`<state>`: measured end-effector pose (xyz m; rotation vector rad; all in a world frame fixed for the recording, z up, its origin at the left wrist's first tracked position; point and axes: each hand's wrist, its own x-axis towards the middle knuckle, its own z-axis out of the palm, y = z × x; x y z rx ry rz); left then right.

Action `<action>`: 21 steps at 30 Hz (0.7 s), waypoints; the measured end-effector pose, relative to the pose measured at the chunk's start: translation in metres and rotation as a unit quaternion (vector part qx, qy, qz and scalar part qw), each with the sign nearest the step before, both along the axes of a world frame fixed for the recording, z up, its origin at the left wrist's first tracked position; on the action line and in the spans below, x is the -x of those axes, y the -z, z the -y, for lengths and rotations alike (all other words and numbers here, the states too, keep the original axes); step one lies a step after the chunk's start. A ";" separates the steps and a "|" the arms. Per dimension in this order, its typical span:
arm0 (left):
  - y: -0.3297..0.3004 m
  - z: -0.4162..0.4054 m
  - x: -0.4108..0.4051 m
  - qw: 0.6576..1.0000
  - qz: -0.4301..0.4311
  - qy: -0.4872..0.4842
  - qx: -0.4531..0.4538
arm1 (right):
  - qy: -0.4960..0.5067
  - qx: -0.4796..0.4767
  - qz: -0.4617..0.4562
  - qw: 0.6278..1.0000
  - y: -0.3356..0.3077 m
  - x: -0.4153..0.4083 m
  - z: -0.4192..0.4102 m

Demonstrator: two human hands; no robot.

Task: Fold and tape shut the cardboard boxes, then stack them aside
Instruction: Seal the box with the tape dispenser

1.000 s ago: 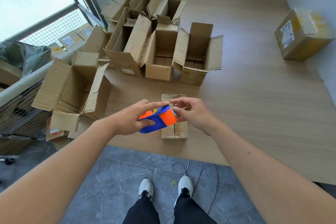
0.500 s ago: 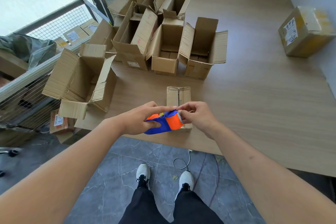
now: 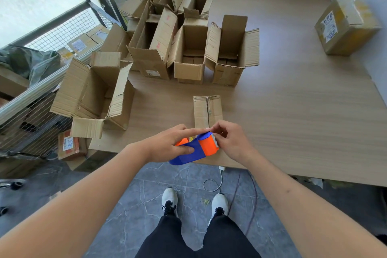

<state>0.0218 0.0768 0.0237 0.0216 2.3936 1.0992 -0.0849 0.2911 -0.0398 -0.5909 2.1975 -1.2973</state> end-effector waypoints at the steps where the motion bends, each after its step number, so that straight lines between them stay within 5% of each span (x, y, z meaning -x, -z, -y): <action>1: 0.003 -0.001 -0.002 1.000 0.004 0.001 -0.005 | -0.011 -0.009 -0.017 1.000 0.001 -0.001 -0.003; 5: 0.014 -0.004 -0.004 1.000 0.024 0.014 0.001 | -0.010 -0.016 -0.026 0.999 0.002 -0.004 -0.012; 12: 0.023 0.035 -0.014 0.996 0.071 0.014 0.059 | 0.141 -0.033 0.044 0.988 0.015 0.006 -0.052; 21: 0.044 0.050 -0.009 0.991 0.093 -0.012 0.100 | 0.151 -0.051 0.067 0.985 0.035 0.006 -0.044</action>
